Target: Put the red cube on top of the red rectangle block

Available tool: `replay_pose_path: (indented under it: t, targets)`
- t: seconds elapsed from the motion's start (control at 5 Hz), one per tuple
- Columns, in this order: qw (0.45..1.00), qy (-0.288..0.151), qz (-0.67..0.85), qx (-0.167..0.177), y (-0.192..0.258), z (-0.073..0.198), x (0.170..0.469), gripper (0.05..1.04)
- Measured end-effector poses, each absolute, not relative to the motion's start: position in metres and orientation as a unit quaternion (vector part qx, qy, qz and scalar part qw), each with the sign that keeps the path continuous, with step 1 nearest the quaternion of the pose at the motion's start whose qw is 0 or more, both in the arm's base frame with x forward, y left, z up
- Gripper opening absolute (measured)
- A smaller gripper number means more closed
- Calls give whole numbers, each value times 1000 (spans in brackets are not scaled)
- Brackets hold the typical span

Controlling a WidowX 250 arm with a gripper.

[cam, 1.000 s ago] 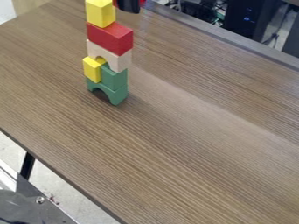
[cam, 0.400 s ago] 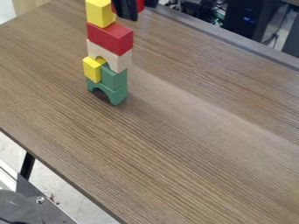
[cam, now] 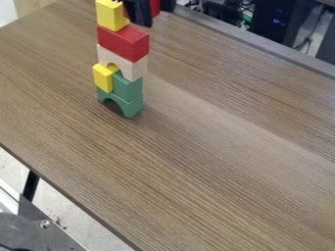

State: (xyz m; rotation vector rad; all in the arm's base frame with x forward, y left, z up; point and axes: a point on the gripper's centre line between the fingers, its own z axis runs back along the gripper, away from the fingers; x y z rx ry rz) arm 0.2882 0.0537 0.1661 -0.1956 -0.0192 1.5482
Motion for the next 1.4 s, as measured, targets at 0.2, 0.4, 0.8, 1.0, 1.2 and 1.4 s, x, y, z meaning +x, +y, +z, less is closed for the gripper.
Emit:
replay_pose_path:
  t: [0.2,0.4,0.8,1.0,1.2,1.4]
  targets:
    - [711,-9,698,-80,55,162,286,596]
    - [712,-10,698,-73,57,158,284,596]
    - [712,-9,699,-66,59,153,283,595]
    - [711,-9,700,-64,61,151,284,595]
    - [710,-9,701,-65,61,151,284,595]
    - [708,-12,703,-66,63,151,284,596]
